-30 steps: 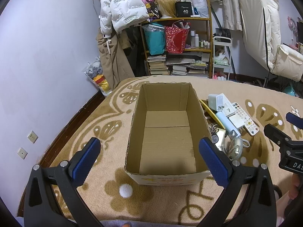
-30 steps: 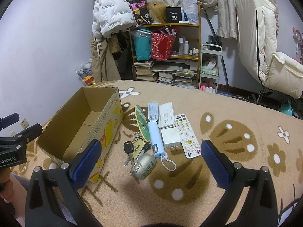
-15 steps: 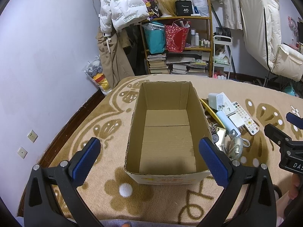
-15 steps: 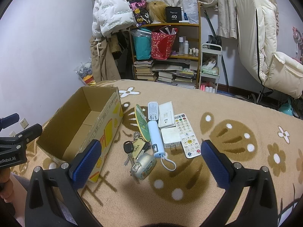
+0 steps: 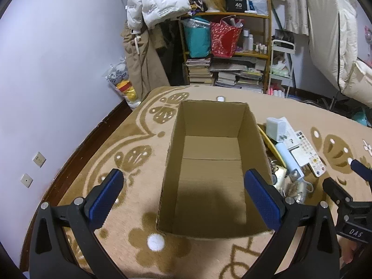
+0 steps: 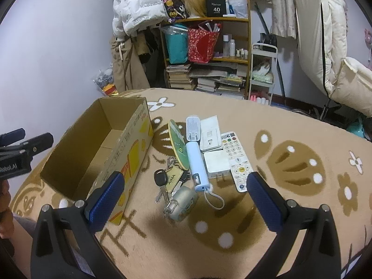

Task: Organize rigid objects
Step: 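Clamp the box wall with the left tool while the right tool grasps the silver earbud case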

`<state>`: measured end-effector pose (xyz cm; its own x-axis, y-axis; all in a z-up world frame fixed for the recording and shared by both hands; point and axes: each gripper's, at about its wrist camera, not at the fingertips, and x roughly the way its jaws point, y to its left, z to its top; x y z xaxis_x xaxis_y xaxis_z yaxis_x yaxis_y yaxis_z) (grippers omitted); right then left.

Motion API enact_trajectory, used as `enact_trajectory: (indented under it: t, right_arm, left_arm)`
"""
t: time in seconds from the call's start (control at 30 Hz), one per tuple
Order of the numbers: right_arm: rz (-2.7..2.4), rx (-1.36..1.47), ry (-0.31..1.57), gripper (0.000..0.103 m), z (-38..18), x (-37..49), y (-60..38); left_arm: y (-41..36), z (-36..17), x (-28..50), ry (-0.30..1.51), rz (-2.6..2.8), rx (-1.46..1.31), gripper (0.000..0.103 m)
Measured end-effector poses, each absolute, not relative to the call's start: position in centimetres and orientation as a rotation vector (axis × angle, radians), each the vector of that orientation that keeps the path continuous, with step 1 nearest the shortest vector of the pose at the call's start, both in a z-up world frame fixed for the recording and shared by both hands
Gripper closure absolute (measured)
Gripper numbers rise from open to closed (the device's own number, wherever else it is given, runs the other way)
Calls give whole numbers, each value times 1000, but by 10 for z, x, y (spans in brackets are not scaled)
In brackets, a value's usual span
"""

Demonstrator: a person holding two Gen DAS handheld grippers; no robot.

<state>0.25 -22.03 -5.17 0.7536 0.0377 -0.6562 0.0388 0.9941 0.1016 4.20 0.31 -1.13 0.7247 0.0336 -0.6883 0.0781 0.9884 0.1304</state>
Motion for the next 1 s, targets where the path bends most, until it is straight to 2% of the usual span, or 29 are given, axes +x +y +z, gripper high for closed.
enact_trajectory:
  t: [0.4, 1.0]
  right_arm:
    - [7, 97, 802, 0, -74, 40, -211]
    - [-27, 157, 982, 0, -116, 65, -223]
  left_arm:
    - [23, -23, 99, 918, 4, 206, 1]
    - [43, -92, 141, 1205, 45, 223, 1]
